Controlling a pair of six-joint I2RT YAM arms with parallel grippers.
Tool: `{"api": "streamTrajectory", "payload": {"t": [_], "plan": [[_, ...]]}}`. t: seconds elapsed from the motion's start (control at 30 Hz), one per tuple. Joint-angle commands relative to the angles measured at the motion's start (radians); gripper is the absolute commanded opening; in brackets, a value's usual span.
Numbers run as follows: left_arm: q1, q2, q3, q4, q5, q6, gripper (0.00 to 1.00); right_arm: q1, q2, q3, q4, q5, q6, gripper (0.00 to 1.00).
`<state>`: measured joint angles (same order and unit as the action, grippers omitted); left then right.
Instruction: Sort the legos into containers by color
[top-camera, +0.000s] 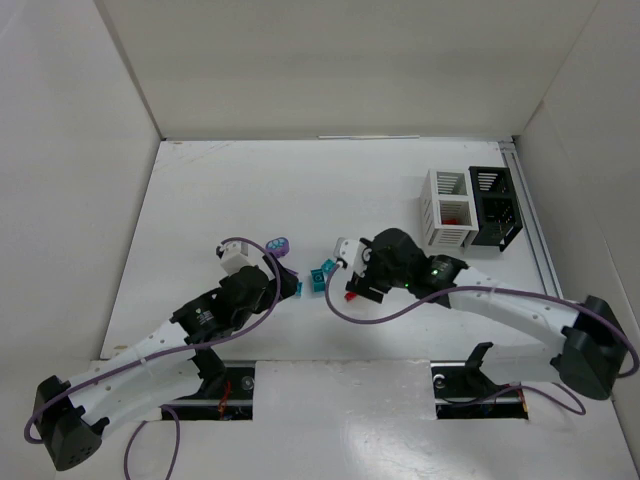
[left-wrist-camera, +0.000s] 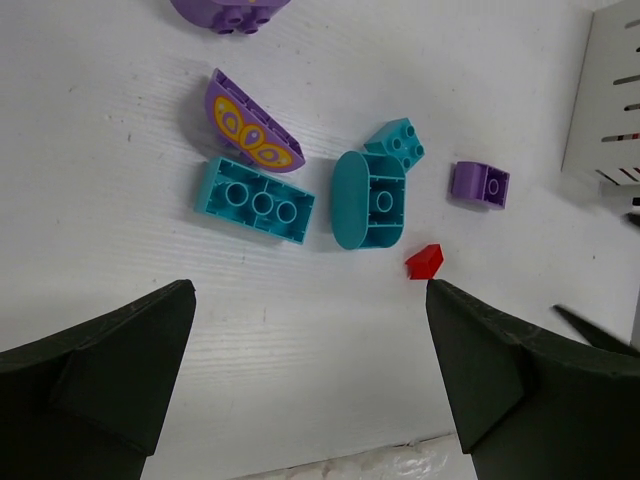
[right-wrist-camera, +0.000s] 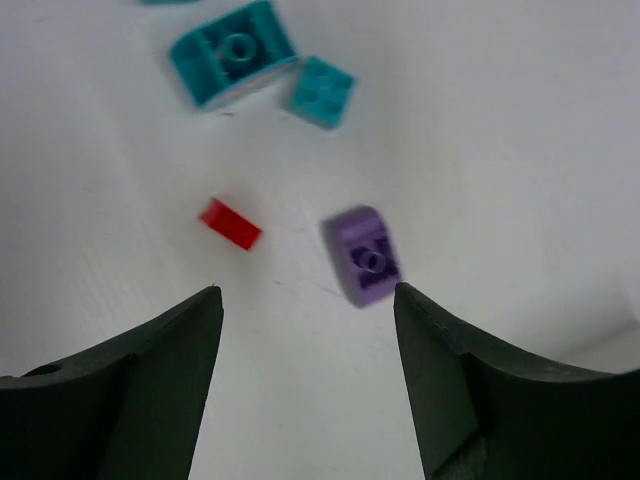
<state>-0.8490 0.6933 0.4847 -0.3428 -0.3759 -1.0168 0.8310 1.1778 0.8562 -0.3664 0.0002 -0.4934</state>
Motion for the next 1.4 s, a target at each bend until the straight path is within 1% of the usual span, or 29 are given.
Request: {"api": "streamTrajectory", "payload": {"t": [0.0, 0.03, 0.07, 0.17, 0.2, 0.27, 0.37, 0.5, 0.53, 0.63, 0.7, 0.8, 0.97, 1.03, 1.07, 1.27, 1.37], "plan": [[0.002, -0.014, 0.020, -0.038, -0.020, -0.034, 0.99, 0.075, 0.097, -0.028, 0.132, -0.066, 0.029, 0.73], [0.002, -0.014, 0.020, -0.038, -0.020, -0.046, 0.99, 0.085, 0.126, -0.028, 0.147, -0.066, 0.029, 0.73], [0.011, -0.005, 0.011, -0.038, -0.009, -0.046, 0.99, 0.095, 0.176, -0.028, 0.161, -0.056, 0.029, 0.71], [0.011, -0.005, -0.001, -0.038, 0.000, -0.046, 0.99, 0.095, 0.247, -0.028, 0.236, -0.091, -0.046, 0.69], [0.011, -0.005, -0.001, -0.038, 0.000, -0.046, 0.99, 0.095, 0.287, -0.019, 0.245, -0.091, -0.074, 0.67], [0.011, -0.005, -0.011, -0.038, 0.000, -0.046, 0.99, 0.095, 0.327, -0.003, 0.245, -0.091, -0.085, 0.67], [0.011, -0.005, -0.011, -0.028, 0.011, -0.046, 0.99, 0.095, 0.391, 0.007, 0.256, -0.046, -0.097, 0.62], [0.011, -0.005, -0.011, -0.028, 0.011, -0.046, 0.99, 0.095, 0.453, 0.017, 0.256, -0.036, -0.085, 0.62], [0.011, -0.005, -0.020, -0.028, 0.011, -0.046, 0.99, 0.095, 0.471, 0.017, 0.256, -0.035, -0.085, 0.60], [0.011, -0.005, -0.020, -0.028, 0.011, -0.046, 0.99, 0.086, 0.483, 0.026, 0.256, -0.035, -0.076, 0.51], [0.011, -0.005, -0.020, -0.028, 0.011, -0.046, 0.99, 0.086, 0.483, 0.026, 0.256, -0.035, -0.054, 0.48], [0.011, -0.005, -0.020, -0.028, 0.011, -0.046, 0.99, 0.077, 0.473, 0.017, 0.245, -0.035, -0.045, 0.48], [0.011, -0.005, -0.020, -0.028, 0.011, -0.037, 0.99, 0.077, 0.462, -0.003, 0.212, -0.008, -0.036, 0.56], [0.011, -0.005, -0.020, -0.028, 0.011, -0.037, 0.99, 0.077, 0.453, -0.014, 0.211, 0.001, -0.036, 0.56], [0.011, -0.005, -0.020, -0.028, 0.011, -0.037, 0.99, 0.066, 0.453, -0.023, 0.211, 0.001, -0.036, 0.54], [0.011, -0.005, -0.020, -0.028, 0.011, -0.037, 0.99, 0.046, 0.444, -0.054, 0.211, 0.001, -0.005, 0.54], [0.011, 0.005, -0.011, -0.028, 0.011, -0.037, 0.99, 0.046, 0.433, -0.063, 0.211, 0.001, 0.004, 0.46]]}}
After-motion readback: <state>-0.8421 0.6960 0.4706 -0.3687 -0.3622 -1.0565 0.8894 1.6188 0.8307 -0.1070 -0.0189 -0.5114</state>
